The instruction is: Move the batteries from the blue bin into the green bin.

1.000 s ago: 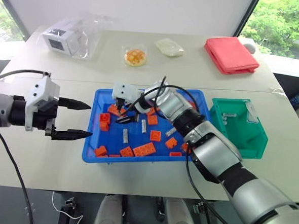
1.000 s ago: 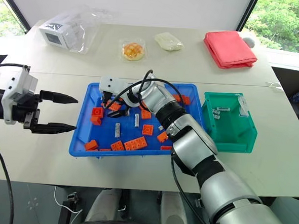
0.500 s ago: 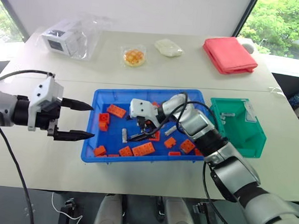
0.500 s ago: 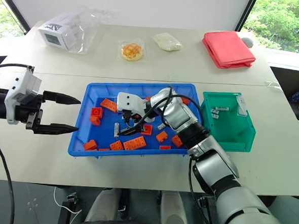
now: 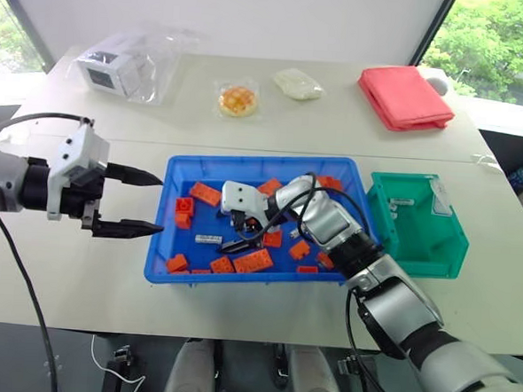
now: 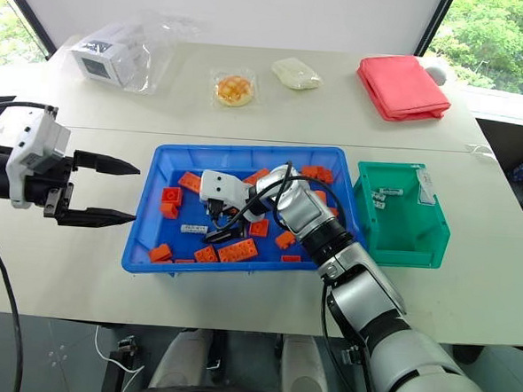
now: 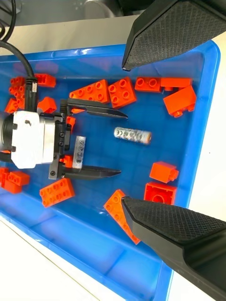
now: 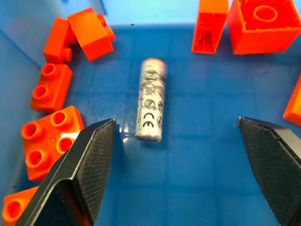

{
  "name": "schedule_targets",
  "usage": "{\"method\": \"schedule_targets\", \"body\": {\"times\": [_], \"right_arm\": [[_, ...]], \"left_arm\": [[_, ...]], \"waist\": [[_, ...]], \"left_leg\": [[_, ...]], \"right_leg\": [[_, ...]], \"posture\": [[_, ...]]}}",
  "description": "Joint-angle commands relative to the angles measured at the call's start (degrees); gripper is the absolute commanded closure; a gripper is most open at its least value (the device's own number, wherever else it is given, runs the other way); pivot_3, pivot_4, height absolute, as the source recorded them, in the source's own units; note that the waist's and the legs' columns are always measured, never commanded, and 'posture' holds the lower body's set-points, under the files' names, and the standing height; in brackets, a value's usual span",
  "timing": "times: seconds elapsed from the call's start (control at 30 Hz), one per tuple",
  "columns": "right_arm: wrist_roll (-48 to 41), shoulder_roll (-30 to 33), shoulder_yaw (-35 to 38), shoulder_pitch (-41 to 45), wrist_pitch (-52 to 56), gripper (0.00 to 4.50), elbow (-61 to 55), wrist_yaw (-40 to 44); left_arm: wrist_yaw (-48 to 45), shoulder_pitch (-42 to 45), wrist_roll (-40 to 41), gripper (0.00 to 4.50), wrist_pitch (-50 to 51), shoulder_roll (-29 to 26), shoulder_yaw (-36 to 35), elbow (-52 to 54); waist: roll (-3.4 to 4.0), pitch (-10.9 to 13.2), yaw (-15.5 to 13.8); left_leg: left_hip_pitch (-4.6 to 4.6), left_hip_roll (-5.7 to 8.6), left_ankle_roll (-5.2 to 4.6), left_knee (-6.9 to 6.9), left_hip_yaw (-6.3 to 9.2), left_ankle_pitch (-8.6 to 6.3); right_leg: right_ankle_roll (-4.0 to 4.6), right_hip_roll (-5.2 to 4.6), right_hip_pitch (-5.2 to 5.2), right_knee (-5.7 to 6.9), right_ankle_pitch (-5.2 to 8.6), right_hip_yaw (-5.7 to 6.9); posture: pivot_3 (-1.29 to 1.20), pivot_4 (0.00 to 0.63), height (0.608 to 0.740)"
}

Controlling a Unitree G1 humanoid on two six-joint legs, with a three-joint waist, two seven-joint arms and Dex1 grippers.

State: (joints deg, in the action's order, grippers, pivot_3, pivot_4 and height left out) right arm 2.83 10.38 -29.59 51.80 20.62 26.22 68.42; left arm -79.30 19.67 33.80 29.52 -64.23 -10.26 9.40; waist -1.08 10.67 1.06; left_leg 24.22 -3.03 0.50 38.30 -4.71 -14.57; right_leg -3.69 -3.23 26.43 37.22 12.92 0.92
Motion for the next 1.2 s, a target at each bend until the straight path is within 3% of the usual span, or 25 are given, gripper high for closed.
{"method": "schedule_targets", "body": {"times": [0.03, 0.23, 0.27, 0.33, 0.53, 0.57, 0.73, 0.87, 0.93, 1.0, 1.07, 1.2], "right_arm": [[-0.5, 0.3, 0.4, -0.8, -0.1, 0.28, -2.6, 0.5], [0.4, -1.5, 0.6, -1.7, 0.8, 0.28, -1.7, -3.1], [0.6, -1.8, 0.6, -1.8, 0.7, 0.50, -1.4, -3.9], [1.1, -1.9, 0.3, -2.3, 0.6, 1.12, -1.5, -4.7], [0.7, -1.2, 0.4, -2.8, 2.0, 4.26, -3.7, -4.2], [0.3, -0.6, 0.7, -3.0, 2.7, 4.49, -5.0, -3.9], [-2.6, 6.7, 7.1, -3.2, 9.4, 4.48, -16.6, -3.6], [-8.6, 17.0, 17.6, -3.8, 22.6, 4.48, -29.1, -3.5], [-11.3, 25.9, 25.6, -6.3, 29.4, 4.48, -34.8, -2.9], [-12.0, 34.5, 32.3, -11.5, 33.3, 4.48, -38.3, -3.6], [-12.8, 38.8, 35.2, -15.4, 35.1, 4.48, -40.4, -5.1], [-12.3, 42.0, 47.2, -28.3, 45.4, 4.48, -46.8, -12.2]], "left_arm": [[0.2, 1.7, -1.0, 0.00, -1.5, -0.1, -0.4, -0.6], [0.1, 2.4, -1.5, 0.00, -2.2, 0.5, 0.3, -1.3], [0.0, 2.6, -1.6, 0.00, -2.3, 0.6, 0.4, -1.4], [0.0, 2.7, -1.7, 0.00, -2.2, 0.7, 0.4, -1.5], [-0.2, 3.0, -1.6, 0.00, -1.9, 1.5, 0.7, -1.5], [-0.2, 3.0, -1.6, 0.00, -1.8, 1.7, 0.8, -1.3], [1.0, 3.2, -0.3, 0.00, -0.5, 4.1, 1.3, 0.0], [3.3, 3.3, 1.0, 0.00, 1.0, 7.3, 1.9, 1.9], [4.7, 3.8, 1.3, 0.00, 1.2, 9.8, 3.0, 3.1], [6.7, 4.7, 1.8, 0.00, 2.1, 12.5, 4.1, 4.0], [7.4, 4.8, 2.2, 0.00, 2.6, 13.7, 4.3, 4.4], [7.0, 5.1, 1.7, 0.00, 1.7, 15.3, 5.9, 4.4]], "waist": [[0.00, 0.0, 0.0], [0.00, 0.0, 0.1], [0.00, 0.0, 0.1], [0.00, 0.0, 0.1], [0.00, 0.0, 0.0], [0.00, 0.0, 0.0], [0.00, 0.0, -0.4], [-0.03, 0.0, -0.5], [0.00, 0.0, -0.8], [-0.05, 0.0, -1.6], [-0.12, -0.1, -1.7], [-0.13, -0.1, -0.9]], "left_leg": [[0.00, 0.00, 0.00, 0.00, 0.00, 0.00], [-0.01, 0.00, 0.00, 0.00, 0.00, 0.00], [-0.01, 0.00, 0.00, 0.00, 0.00, 0.00], [-0.02, 0.00, 0.00, 0.00, 0.00, 0.00], [-0.04, 0.00, 0.00, 0.00, 0.00, 0.00], [-0.04, 0.00, 0.00, 0.00, 0.00, 0.00], [-0.01, 0.02, 0.00, 0.02, 0.00, 0.00], [0.06, 0.07, 0.00, 0.08, 0.02, 0.00], [0.07, 0.07, 0.00, 0.08, 0.05, 0.00], [0.08, 0.08, 0.00, 0.07, 0.08, 0.00], [0.06, 0.10, -0.02, 0.04, 0.07, -0.01], [-0.17, 0.06, -0.03, -0.02, 0.04, -0.01]], "right_leg": [[0.00, 0.00, 0.00, 0.00, 0.00, 0.00], [0.00, 0.00, -0.01, 0.01, 0.00, 0.00], [0.00, 0.00, 0.00, 0.01, 0.00, 0.00], [0.00, 0.01, -0.01, 0.02, 0.00, 0.00], [0.00, 0.00, -0.04, 0.01, 0.00, 0.00], [0.00, 0.00, -0.04, 0.01, 0.00, 0.00], [-0.01, -0.03, -0.05, 0.00, 0.00, 0.00], [-0.02, -0.09, -0.04, -0.01, -0.01, 0.01], [-0.02, -0.09, -0.05, -0.03, -0.01, 0.03], [-0.02, -0.09, -0.07, -0.07, 0.00, 0.04], [-0.02, -0.09, -0.10, -0.13, 0.00, 0.04], [-0.01, 0.02, -0.18, -0.10, 0.00, -0.10]], "posture": [[0.00, 0.150, 0.734], [0.00, 0.150, 0.734], [0.00, 0.150, 0.734], [0.00, 0.150, 0.734], [0.00, 0.150, 0.734], [0.00, 0.150, 0.734], [0.00, 0.150, 0.734], [0.00, 0.150, 0.734], [0.00, 0.150, 0.734], [0.00, 0.150, 0.734], [0.00, 0.150, 0.734], [0.00, 0.150, 0.734]]}}
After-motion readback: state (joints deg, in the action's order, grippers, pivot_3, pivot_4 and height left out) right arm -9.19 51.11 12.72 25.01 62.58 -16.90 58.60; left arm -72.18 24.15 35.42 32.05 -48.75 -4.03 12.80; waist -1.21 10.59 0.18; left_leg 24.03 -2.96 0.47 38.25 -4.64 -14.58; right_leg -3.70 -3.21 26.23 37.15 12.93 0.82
